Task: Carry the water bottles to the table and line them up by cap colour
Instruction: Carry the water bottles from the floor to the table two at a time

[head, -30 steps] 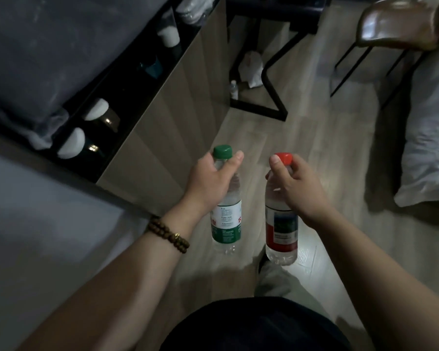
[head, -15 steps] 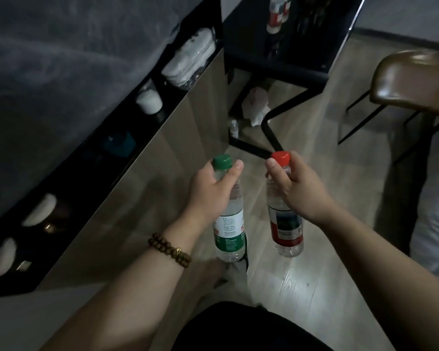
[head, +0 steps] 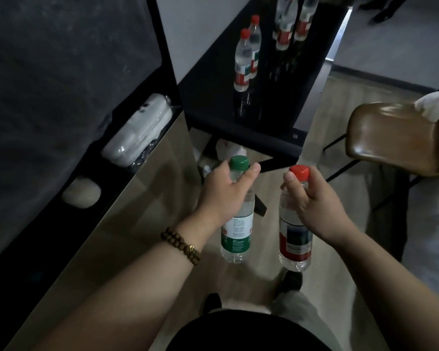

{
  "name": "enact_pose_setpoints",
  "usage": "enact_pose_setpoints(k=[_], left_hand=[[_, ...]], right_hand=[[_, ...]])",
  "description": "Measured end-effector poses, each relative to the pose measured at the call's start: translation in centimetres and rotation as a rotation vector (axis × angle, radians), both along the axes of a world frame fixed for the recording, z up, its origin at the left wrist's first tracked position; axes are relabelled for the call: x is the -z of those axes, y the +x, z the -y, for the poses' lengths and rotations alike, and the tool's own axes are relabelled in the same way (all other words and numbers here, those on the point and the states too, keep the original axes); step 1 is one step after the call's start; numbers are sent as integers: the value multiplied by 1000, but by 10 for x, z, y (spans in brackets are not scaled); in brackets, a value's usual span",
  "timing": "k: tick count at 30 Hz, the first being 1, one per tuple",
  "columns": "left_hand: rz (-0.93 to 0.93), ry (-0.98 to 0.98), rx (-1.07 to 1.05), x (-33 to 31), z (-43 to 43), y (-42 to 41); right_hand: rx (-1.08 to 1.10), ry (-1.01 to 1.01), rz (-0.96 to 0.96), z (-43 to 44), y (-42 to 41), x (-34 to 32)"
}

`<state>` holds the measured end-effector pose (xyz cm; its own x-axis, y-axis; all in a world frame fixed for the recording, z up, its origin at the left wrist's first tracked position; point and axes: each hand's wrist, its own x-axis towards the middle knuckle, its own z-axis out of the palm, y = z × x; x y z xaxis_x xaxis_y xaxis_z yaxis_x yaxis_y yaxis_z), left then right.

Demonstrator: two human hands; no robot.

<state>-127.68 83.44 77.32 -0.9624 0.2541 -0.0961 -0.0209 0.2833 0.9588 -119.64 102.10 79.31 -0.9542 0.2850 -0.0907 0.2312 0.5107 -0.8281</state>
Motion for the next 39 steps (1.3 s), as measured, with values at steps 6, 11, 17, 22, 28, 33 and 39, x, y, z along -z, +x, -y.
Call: enact_pose_setpoints(k=[6,11,17,22,28,33,39], left_hand=[[-35,-9,-131,6,-91,-73],[4,-52,-306,-5,-157,-116],[-38,-53,-438,-16,-207,-164],[-74,-56,-493,-8,-226,-218],[-120,-88,-504,-1,-249,-292],[-95,-123,-478,-1,-279,-348],[-87,-206,-539,3,-329,-404]], right_hand=[[-79,-55,-48,-95,-97,8],[-241,-90,-28,-169,-174,-6],[-338,-135,-1,-219,-267,-6],[-391,-150,-23,-243,-345,4],[-472,-95,12,-271,-428,9],[-514,-62,32,-301,-491,14],[-559,-32,-4,-340,-575,36]])
